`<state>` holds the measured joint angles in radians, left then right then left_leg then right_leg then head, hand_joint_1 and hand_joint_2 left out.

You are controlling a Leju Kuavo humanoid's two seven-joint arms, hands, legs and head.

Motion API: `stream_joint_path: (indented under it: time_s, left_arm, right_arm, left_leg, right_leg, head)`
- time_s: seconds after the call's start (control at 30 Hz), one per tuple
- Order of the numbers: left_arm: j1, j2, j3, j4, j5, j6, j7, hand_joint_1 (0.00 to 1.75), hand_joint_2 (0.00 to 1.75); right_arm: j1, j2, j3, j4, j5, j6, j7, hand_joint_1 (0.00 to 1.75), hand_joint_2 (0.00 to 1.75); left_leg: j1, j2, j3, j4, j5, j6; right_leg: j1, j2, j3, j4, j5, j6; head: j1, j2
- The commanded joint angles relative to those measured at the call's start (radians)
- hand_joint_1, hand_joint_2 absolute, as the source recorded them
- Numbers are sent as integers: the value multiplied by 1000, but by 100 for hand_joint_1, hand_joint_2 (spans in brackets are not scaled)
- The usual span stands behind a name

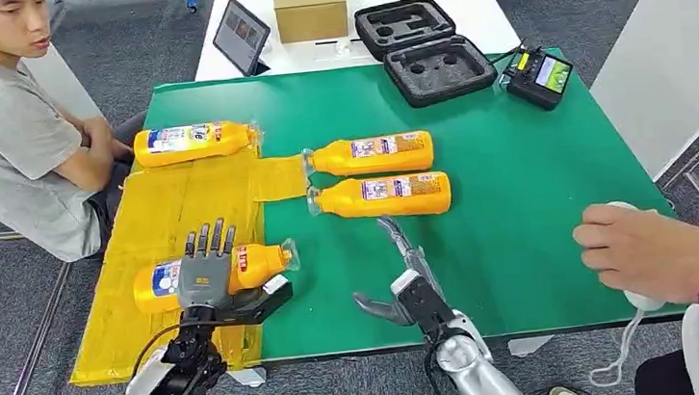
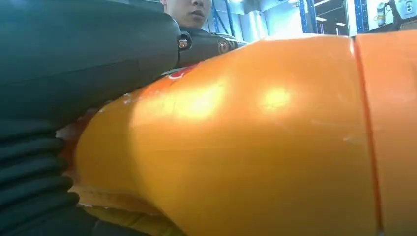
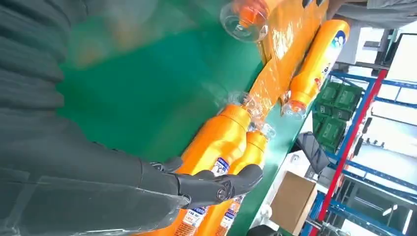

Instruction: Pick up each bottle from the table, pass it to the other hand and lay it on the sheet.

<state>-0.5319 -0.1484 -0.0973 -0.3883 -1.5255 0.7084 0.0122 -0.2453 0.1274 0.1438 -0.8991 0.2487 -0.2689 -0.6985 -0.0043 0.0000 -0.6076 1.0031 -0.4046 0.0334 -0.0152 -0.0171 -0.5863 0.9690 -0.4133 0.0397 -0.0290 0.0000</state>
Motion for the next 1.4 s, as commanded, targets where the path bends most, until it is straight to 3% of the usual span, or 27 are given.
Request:
stream_joint_path:
  time_s: [0.03, 0.27, 0.77, 1.13, 1.4]
  left_arm:
    - [3, -17, 28, 96, 17, -58, -36, 0, 0]
    - [-1, -30, 43, 89, 50, -98, -84, 0, 0]
    - [-1, -21, 22, 72, 33, -109, -55, 0, 0]
    - [5, -16, -11, 54, 1, -25, -21, 0, 0]
    - [207, -54, -87, -623, -32, -10, -94, 0, 0]
  right_arm:
    - [-27, -15, 14, 51, -4, -13, 0, 0, 175]
    - [-19, -18, 10, 46, -8, -14, 0, 0, 175]
    - [-33, -8, 11, 64, -11, -15, 0, 0, 175]
    - [-43, -6, 19, 79, -4, -18, 0, 0, 175]
    - [-20, -7, 24, 66, 2, -40, 0, 0, 175]
  left_leg:
    - [0, 1, 1, -1, -1, -1]
    - [0, 0, 2, -1, -1, -2]
    - [0, 1, 1, -1, -1, -2]
    - [0, 1, 0, 0, -1, -2]
    - [1, -2, -6, 1, -1, -1]
  right_leg:
    - [0, 2, 1, -1, 0, -1]
    - [0, 2, 2, -2, 0, -1]
    - [0, 2, 0, -1, 0, -1]
    - [0, 3, -1, -1, 0, -1]
    - [1, 0, -6, 0, -1, -1]
  head:
    - [0, 0]
    - [0, 0]
    - [0, 0]
    - [0, 0]
    - [0, 0]
